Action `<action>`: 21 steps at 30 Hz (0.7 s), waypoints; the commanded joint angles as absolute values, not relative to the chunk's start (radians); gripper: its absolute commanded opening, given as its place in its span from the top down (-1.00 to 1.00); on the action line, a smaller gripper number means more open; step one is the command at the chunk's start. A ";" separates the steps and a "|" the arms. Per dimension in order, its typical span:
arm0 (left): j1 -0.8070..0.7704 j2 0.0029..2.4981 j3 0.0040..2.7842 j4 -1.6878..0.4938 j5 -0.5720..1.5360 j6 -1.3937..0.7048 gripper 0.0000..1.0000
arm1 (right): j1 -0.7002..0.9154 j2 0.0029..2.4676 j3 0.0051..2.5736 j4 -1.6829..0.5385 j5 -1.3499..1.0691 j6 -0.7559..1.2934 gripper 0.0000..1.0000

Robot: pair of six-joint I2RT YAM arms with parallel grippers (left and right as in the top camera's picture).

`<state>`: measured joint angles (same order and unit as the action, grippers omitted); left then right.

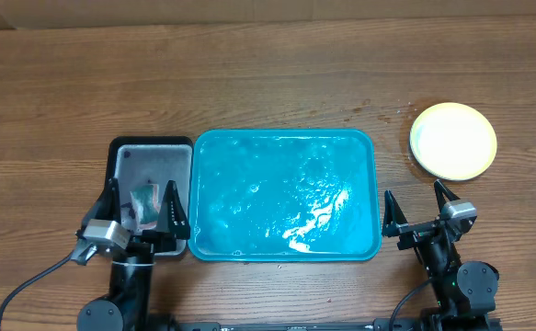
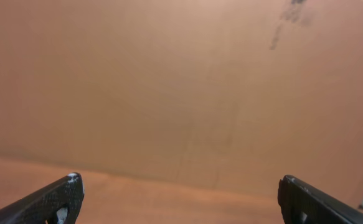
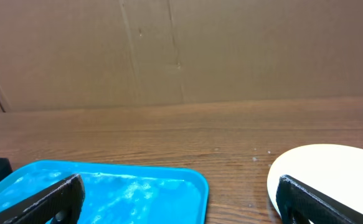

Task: Clean dirty plates on tray and stack at the side

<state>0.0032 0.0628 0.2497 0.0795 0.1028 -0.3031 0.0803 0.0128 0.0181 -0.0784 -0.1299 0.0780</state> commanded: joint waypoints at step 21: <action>-0.050 0.003 0.005 0.321 0.204 -0.289 -0.99 | 0.082 0.003 0.008 -0.073 -0.124 0.078 -0.99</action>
